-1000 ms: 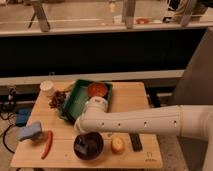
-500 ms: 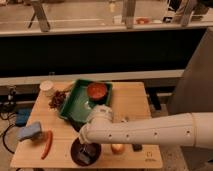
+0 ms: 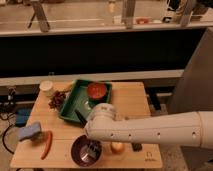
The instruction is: Wipe purple bowl with brush
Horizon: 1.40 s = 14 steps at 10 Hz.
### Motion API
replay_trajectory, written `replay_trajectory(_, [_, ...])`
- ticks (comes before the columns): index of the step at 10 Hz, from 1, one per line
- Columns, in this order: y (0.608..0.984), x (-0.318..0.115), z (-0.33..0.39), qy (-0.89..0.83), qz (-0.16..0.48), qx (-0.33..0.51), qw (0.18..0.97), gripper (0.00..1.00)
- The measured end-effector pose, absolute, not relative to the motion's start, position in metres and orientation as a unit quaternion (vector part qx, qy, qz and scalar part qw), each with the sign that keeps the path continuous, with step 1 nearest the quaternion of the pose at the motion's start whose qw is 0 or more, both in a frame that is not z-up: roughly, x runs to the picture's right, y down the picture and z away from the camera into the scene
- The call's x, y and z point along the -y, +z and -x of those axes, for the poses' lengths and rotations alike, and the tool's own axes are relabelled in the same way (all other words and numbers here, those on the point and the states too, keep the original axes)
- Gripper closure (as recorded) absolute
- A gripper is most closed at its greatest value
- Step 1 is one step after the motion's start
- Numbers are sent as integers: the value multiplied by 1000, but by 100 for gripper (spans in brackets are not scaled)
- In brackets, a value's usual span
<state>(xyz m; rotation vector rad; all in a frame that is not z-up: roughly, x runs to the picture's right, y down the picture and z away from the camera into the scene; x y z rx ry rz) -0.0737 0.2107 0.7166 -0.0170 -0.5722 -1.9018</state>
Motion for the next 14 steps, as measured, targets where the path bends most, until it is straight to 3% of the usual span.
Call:
replay_trajectory(4, [733,-201,104,-816,4,239,526,100])
replay_trajectory(8, [727,-201,161,-820,-50,266,505,100])
replay_trajectory(11, [714,-213,166,-814,-71,301,491,100])
replay_trajectory(14, [705,-232,146,-806,-51,312,501,100])
